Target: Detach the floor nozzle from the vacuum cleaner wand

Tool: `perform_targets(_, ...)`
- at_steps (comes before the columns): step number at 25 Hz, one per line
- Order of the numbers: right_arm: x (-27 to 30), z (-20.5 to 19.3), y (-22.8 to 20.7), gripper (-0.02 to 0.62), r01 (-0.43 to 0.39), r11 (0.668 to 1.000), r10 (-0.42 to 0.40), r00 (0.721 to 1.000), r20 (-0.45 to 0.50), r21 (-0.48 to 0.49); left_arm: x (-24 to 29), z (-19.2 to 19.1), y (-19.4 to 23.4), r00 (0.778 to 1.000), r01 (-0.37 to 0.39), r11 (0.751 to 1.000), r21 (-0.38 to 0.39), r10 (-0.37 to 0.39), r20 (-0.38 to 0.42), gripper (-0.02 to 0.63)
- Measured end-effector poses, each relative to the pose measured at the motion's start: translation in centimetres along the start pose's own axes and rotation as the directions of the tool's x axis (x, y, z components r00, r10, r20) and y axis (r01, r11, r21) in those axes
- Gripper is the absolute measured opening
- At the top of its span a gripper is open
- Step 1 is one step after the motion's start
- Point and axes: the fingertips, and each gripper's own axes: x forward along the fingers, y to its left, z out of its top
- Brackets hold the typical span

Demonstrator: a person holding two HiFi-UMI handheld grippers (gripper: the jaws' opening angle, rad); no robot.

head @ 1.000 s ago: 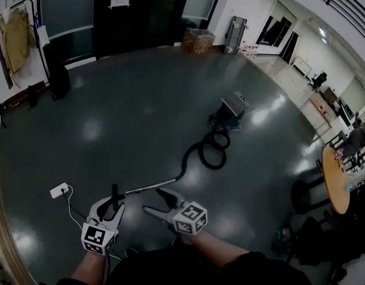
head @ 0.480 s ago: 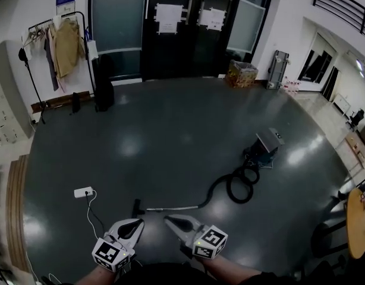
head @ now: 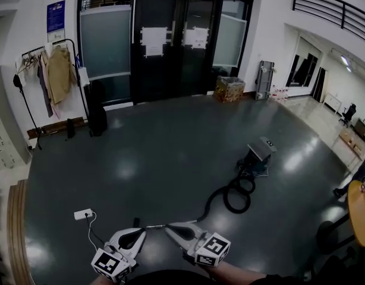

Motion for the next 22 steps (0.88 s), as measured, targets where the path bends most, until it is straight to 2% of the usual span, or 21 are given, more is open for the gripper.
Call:
perform_targets(12,-2.4,-1.8,1.1,0.002,0.046,0.999,-0.046,0.999,-0.007,0.001,0.0,-2.0,-2.3,0.999,0.005,0.997,-0.074,-0.008,-0.042,0.002)
perform_targets(22,-2.8,-2.3,1.7,0.002,0.061,0.998,-0.061,0.998,-0.004,0.027,-0.5,-2.1,-2.4,0.998,-0.019,0.998,-0.067,0.015,-0.053,0.002)
